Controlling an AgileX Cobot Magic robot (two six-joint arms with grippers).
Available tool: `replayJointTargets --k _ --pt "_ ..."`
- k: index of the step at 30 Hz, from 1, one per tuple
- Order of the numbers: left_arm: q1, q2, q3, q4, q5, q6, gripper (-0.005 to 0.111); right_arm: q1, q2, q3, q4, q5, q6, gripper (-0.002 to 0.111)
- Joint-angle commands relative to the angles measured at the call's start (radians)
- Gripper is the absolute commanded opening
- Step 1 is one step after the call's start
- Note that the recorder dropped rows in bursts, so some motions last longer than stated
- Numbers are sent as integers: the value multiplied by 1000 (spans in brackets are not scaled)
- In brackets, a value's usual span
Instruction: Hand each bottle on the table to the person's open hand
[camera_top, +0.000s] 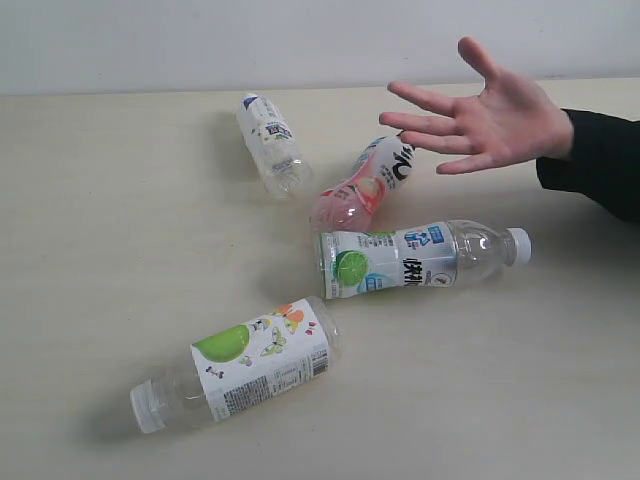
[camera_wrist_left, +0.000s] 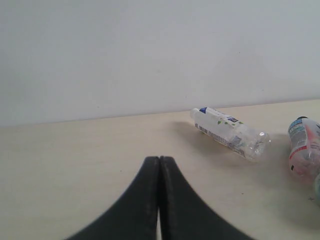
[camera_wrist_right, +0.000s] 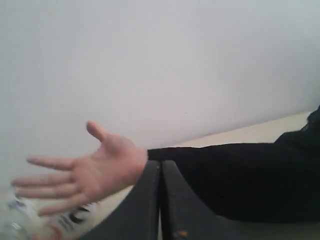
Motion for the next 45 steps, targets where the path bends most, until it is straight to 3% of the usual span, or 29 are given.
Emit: replayJointTargets --k 1,16,22,25,30,35,38,42,45 --pt "-6 -6 4 -8 -10 2 0 -4 -7 5 257 -43 172 0" --pt "-6 -6 4 -8 -10 2 0 -4 -7 5 307 -76 209 0" --pt "-6 -6 4 -8 -10 2 0 -4 -5 5 228 -286 234 0" --pt "-6 -6 4 -8 -10 2 0 6 23 -76 31 -292 270 0" --pt "-6 -6 4 -8 -10 2 0 10 229 -283 -476 -259 486 0" --pt "-6 -6 4 -8 -10 2 0 10 518 -429 -1218 -237 711 0" --pt "-6 -6 4 -8 -10 2 0 10 635 -469 -1602 -410 914 0" --pt "-4 -6 4 -8 -10 2 0 69 825 -562 -1797 -690 1008 0" --pt "-4 -6 4 -8 -10 2 0 135 925 -607 -1797 -778 1114 0"
